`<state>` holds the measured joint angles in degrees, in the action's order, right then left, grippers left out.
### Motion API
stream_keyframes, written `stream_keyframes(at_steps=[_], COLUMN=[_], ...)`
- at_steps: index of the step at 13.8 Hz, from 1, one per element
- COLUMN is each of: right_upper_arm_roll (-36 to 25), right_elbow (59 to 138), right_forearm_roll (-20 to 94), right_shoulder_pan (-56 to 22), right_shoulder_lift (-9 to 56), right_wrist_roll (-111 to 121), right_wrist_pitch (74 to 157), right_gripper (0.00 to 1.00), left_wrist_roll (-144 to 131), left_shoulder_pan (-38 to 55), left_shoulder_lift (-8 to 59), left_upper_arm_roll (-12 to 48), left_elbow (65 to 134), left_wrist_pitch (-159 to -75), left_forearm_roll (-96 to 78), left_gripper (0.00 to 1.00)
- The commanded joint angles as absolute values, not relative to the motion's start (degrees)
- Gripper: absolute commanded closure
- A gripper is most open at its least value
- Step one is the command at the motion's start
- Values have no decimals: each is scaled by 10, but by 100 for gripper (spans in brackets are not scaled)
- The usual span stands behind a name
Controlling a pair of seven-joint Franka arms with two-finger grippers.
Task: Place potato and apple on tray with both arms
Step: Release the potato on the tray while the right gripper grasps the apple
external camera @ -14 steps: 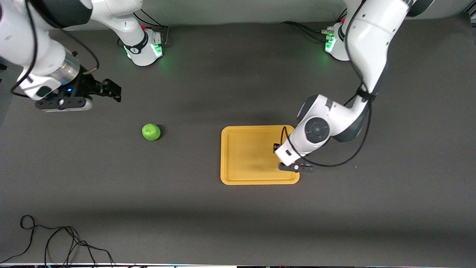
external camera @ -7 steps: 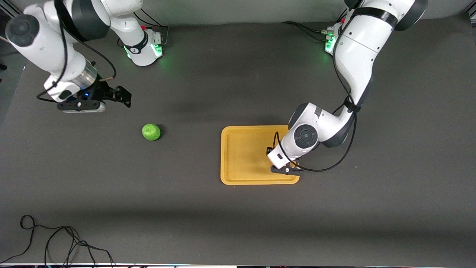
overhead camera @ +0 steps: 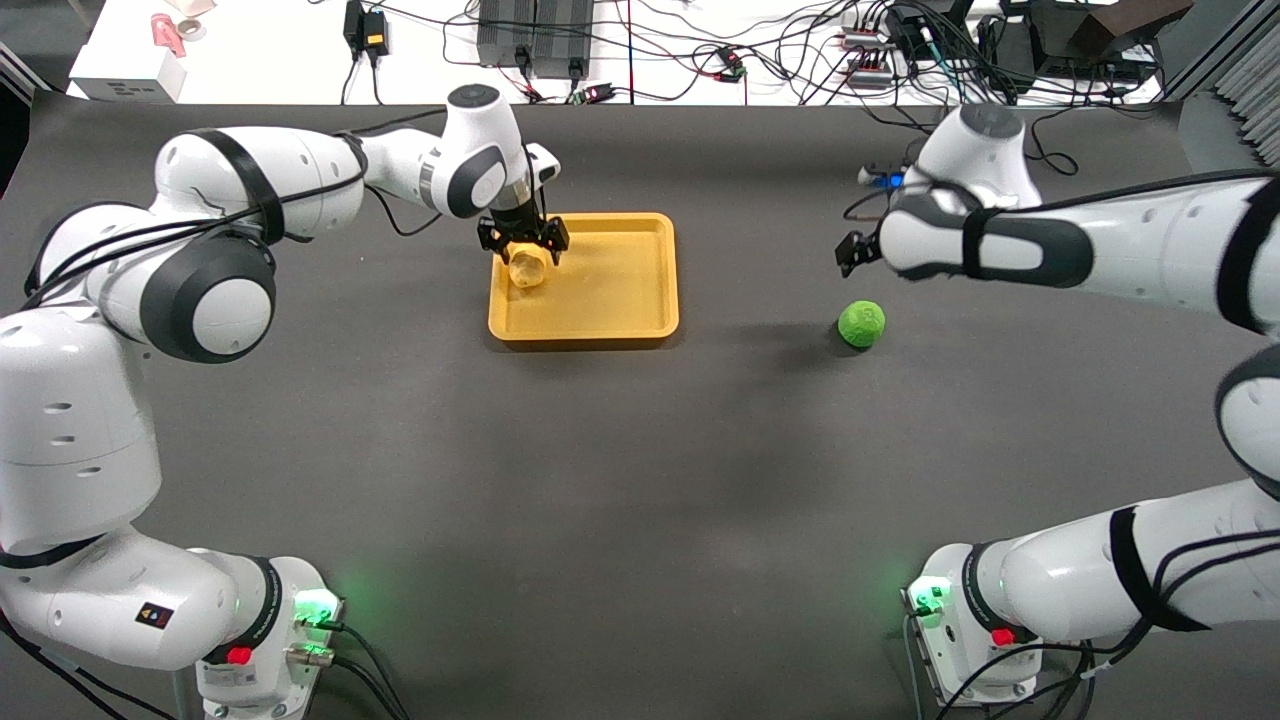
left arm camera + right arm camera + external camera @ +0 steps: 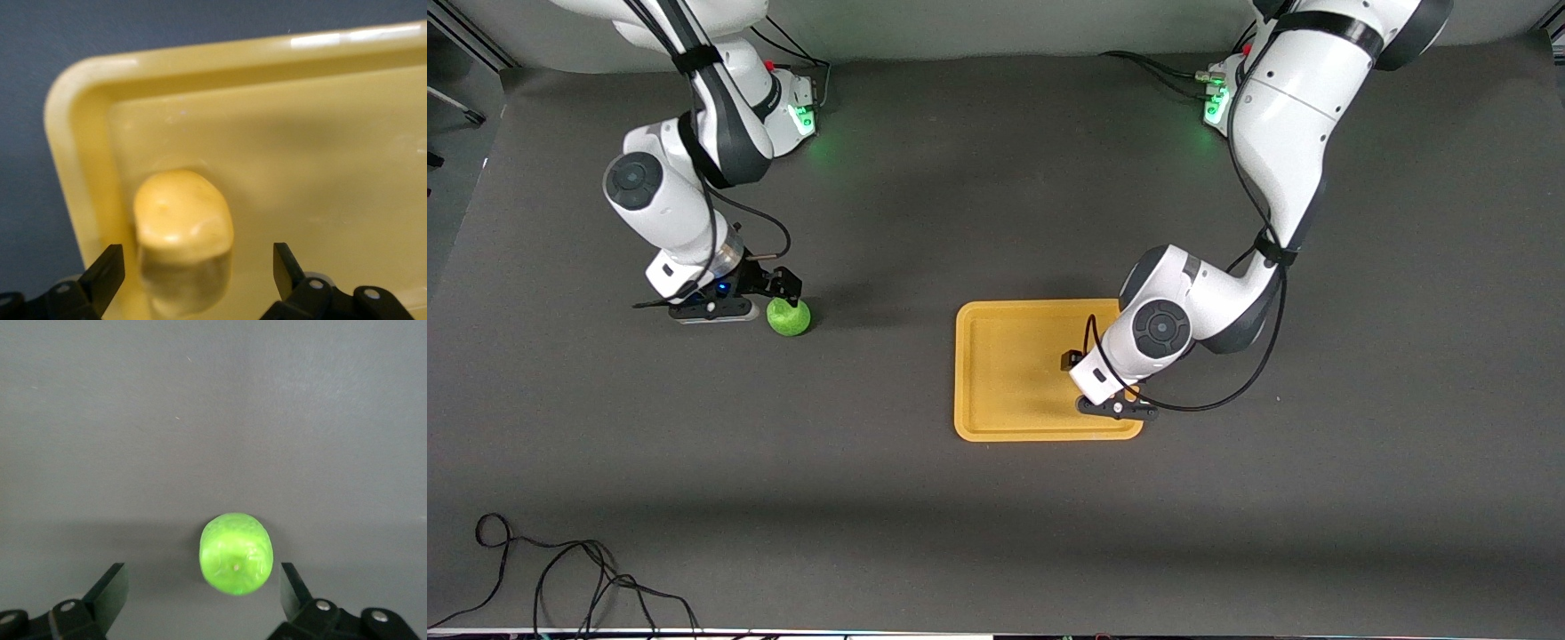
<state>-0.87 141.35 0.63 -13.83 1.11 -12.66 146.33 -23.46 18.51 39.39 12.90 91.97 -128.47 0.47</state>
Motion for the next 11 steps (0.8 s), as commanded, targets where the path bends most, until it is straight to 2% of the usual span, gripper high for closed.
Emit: stream_keyframes(at_steps=[1, 4, 8, 9, 10, 11], right_upper_arm_roll=[-25, -28, -28, -28, -28, -28], right_elbow=[1433, 1449, 1449, 1450, 1450, 1450], right_forearm_roll=[9, 9, 10, 10, 10, 10], right_shoulder_pan=[-141, -140, -143, -143, -143, -141], right_shoulder_lift=[49, 98, 134, 141, 148, 152], right_wrist_roll=[-134, -135, -135, -135, -132, -128], right_wrist_pitch=[1529, 1597, 1622, 1631, 1638, 1640], right_gripper=[0, 0, 0, 6, 27, 42], left_wrist_roll=[-244, -230, -192, -169, -151, -126], left_shoulder_pan=[167, 103, 48, 30, 3, -23], left_shoulder_lift=[310, 220, 185, 173, 155, 140], left_upper_arm_roll=[125, 127, 124, 124, 124, 126], left_elbow=[915, 914, 913, 914, 915, 914], left_wrist_pitch=[-1196, -1145, -1108, -1094, -1066, -1045], left_forearm_roll=[2, 2, 13, 24, 30, 30], left_gripper=[0, 0, 0, 0, 0, 0])
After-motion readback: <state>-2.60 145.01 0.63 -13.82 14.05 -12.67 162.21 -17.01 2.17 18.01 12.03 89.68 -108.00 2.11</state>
